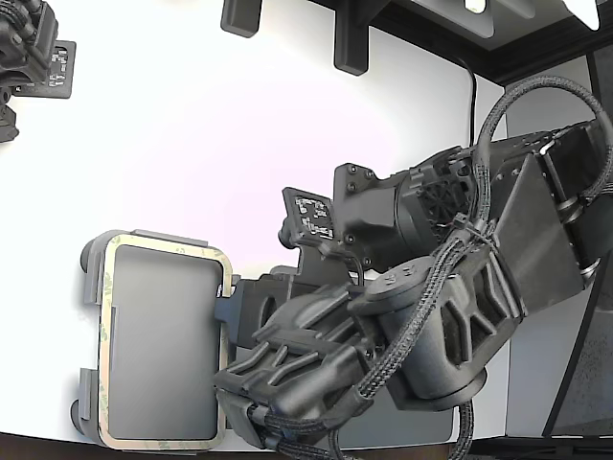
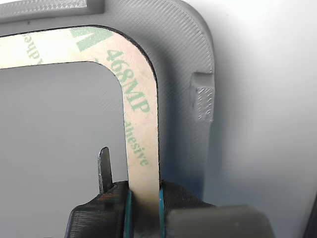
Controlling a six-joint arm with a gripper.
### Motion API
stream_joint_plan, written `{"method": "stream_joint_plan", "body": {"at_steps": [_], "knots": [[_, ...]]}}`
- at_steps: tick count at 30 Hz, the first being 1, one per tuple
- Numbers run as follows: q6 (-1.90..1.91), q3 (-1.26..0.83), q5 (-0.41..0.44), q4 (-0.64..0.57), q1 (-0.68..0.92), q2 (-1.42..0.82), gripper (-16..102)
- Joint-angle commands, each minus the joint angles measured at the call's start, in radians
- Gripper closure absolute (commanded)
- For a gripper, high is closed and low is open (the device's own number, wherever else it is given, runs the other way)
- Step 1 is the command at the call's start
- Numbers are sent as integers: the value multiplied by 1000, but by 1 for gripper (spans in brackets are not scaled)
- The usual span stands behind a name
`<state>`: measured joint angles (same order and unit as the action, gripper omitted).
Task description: Move top rectangular frame to the holder.
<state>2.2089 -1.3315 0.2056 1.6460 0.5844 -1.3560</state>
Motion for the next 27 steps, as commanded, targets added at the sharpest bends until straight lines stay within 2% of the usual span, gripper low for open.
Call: {"method": "stream_joint_plan", "body": {"at_steps": [1, 27], "knots": [[3, 12, -5, 9, -14, -34, 98], [31, 15, -25, -2, -14, -6, 97]]}}
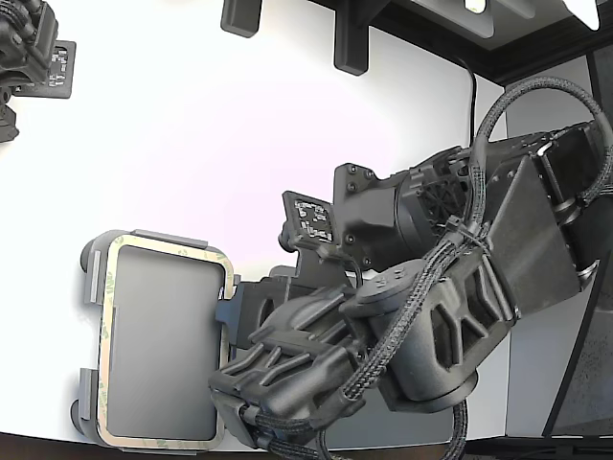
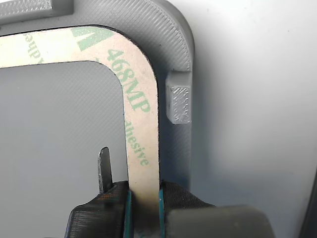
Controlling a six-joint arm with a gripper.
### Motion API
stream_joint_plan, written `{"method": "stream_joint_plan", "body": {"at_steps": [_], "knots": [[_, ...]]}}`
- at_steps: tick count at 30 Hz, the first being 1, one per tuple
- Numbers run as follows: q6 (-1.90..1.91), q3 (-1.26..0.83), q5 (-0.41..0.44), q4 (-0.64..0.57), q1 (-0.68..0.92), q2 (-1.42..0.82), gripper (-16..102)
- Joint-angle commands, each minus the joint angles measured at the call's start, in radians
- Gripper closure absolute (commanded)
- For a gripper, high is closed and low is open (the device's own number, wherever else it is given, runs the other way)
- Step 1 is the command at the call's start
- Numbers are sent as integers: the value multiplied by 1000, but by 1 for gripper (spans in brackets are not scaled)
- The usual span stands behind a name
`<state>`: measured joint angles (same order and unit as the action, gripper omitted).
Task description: Move top rectangular frame to the holder.
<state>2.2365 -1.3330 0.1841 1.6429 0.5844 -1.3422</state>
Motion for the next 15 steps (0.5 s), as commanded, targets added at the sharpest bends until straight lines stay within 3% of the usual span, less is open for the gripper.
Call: {"method": "stream_joint_plan", "body": {"at_steps": [1, 11, 15], "knots": [[3, 15, -3, 0, -14, -20, 97], [5, 0, -12, -12, -14, -21, 90], [-2, 0, -2, -12, -15, -21, 78]]}}
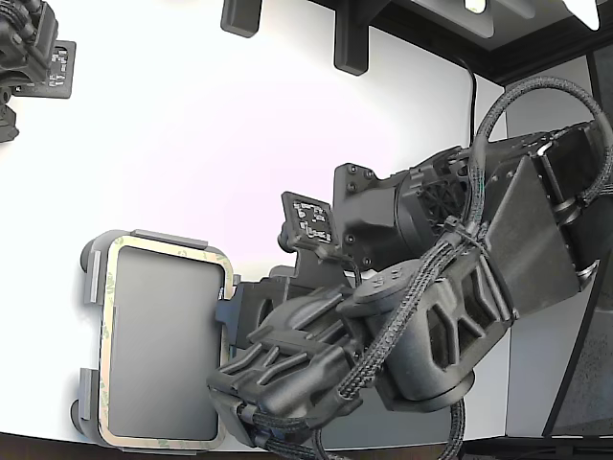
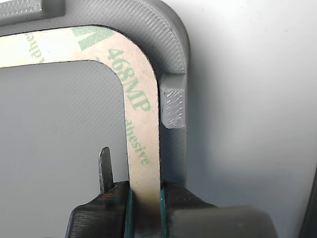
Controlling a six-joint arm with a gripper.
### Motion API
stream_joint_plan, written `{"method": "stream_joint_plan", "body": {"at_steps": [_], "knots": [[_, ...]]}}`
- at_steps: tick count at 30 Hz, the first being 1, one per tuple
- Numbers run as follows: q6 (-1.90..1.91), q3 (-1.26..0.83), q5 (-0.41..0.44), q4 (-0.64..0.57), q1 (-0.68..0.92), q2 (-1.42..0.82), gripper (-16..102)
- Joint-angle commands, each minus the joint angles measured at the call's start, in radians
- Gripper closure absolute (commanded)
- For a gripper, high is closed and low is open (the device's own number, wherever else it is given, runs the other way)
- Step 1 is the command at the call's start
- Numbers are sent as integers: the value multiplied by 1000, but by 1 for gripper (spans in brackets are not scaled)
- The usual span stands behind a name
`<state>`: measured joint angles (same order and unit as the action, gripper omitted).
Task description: Move top rectangular frame to the holder.
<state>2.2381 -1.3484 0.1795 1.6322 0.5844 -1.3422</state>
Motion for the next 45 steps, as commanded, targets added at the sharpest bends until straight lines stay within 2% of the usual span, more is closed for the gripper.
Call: {"method": "stream_joint_plan", "body": {"at_steps": [1, 4, 5, 6, 7, 8, 11, 16, 20, 27, 32, 37, 43, 45], "knots": [[-5, 15, 6, -3, -17, -21, 73], [-5, 18, 20, -9, -20, -18, 56], [-6, 20, 23, -12, -21, -17, 41], [-9, 21, 25, -12, -21, -14, 7], [-14, 25, 26, -12, -23, -12, -10], [-12, 26, 31, -17, -25, -12, -14], [-17, 64, 55, -15, -23, 2, -14], [-40, 192, 164, 6, 0, 29, -14], [-100, 215, 206, 3, 15, 8, -14], [-322, 101, 242, -78, 57, -178, -14], [-772, -63, 307, -158, 60, -367, -14], [-1201, -285, 282, -242, -34, -571, -14], [-1502, -538, 198, -350, -173, -821, -14], [-1620, -626, 138, -391, -238, -910, -14]]}}
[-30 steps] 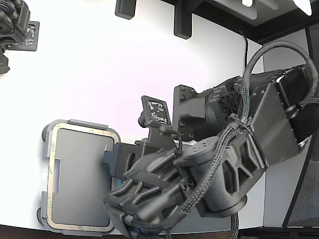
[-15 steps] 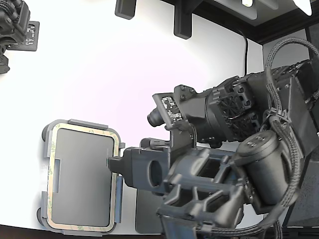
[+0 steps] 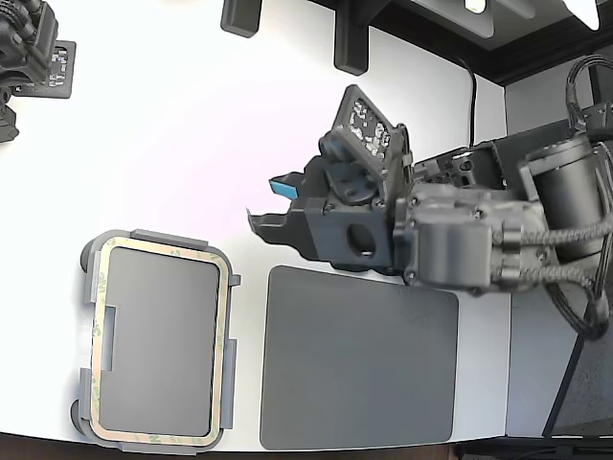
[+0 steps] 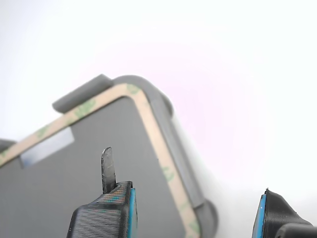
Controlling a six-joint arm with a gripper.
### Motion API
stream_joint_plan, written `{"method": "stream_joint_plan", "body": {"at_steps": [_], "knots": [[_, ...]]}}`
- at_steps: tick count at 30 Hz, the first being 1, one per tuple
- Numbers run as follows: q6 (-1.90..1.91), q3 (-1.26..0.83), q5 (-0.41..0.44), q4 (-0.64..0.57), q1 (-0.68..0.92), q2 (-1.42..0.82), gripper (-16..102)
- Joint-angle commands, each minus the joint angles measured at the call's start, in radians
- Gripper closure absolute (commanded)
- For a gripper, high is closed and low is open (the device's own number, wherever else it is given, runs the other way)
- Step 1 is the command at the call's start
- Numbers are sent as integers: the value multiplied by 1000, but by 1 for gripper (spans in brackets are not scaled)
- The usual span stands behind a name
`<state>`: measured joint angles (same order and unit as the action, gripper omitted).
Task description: Move top rectangular frame to the holder.
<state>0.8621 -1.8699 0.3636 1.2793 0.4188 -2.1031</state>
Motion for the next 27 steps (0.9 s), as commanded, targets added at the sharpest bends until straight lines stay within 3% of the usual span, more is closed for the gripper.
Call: {"method": "stream_joint_plan", "body": {"at_steps": [1, 7, 12, 19, 27], "knots": [[-299, -141, -77, -60, -103, -187, -14], [-618, -295, -175, -176, -299, -330, -14], [-701, -436, -241, -227, -368, -489, -14], [-767, -580, -230, -337, -371, -629, -14], [-755, -753, -227, -319, -374, -802, -14]]}}
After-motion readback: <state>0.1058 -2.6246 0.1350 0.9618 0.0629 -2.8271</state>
